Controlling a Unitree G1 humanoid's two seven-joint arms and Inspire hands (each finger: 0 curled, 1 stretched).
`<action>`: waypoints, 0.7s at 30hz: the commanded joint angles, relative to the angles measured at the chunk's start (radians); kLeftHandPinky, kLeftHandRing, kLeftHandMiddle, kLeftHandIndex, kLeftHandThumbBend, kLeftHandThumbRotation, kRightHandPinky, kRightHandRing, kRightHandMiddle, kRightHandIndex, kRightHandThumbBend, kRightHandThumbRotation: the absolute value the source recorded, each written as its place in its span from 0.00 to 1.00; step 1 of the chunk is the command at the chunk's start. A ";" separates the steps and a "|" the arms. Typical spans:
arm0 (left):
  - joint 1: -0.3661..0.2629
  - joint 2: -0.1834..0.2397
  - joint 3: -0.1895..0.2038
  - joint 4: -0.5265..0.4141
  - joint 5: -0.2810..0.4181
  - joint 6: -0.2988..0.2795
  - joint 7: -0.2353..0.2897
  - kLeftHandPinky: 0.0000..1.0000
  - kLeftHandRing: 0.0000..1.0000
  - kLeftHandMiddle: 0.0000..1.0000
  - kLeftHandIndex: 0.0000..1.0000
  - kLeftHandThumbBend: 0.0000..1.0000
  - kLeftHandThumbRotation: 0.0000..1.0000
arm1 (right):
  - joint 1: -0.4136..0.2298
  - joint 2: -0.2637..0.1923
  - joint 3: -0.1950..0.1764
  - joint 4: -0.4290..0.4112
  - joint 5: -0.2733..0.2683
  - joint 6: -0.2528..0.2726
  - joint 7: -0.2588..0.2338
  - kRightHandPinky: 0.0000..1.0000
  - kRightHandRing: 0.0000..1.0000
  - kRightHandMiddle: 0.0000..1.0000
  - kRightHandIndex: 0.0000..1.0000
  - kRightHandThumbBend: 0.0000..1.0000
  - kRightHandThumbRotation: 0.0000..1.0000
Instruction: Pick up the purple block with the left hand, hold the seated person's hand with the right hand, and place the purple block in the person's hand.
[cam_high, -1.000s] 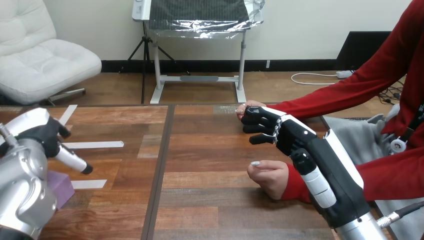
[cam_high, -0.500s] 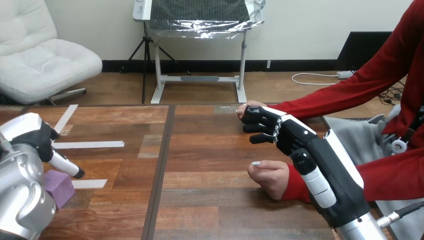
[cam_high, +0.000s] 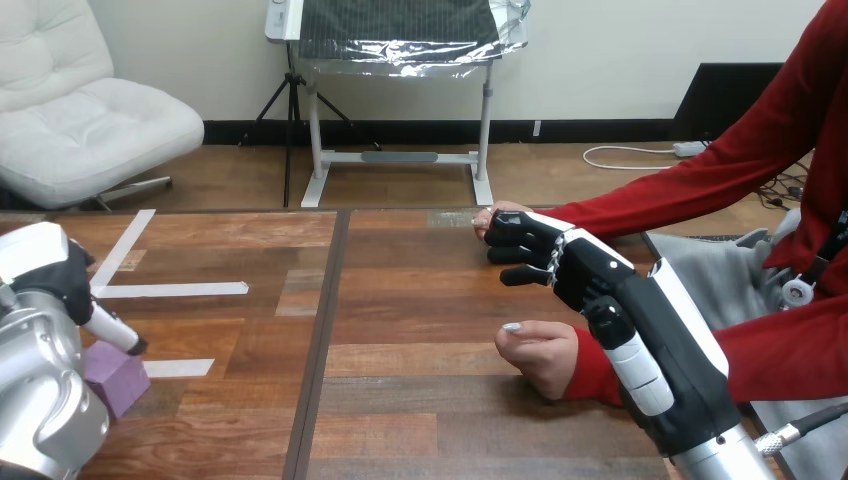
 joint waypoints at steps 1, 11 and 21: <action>-0.044 -0.011 -0.013 0.032 0.016 -0.019 0.025 0.72 0.82 0.85 0.84 0.86 0.15 | -0.042 -0.018 -0.015 -0.037 0.010 -0.007 0.001 0.75 0.79 0.81 0.81 0.83 1.00; -0.056 -0.022 -0.010 0.084 0.010 -0.047 0.052 0.74 0.84 0.86 0.84 0.85 0.16 | -0.044 -0.021 -0.015 -0.036 0.006 -0.005 0.001 0.74 0.79 0.81 0.81 0.83 1.00; -0.075 -0.036 -0.003 0.161 -0.006 -0.090 0.081 0.75 0.84 0.86 0.85 0.84 0.15 | -0.047 -0.019 -0.013 -0.031 0.010 -0.015 0.002 0.74 0.79 0.81 0.81 0.83 1.00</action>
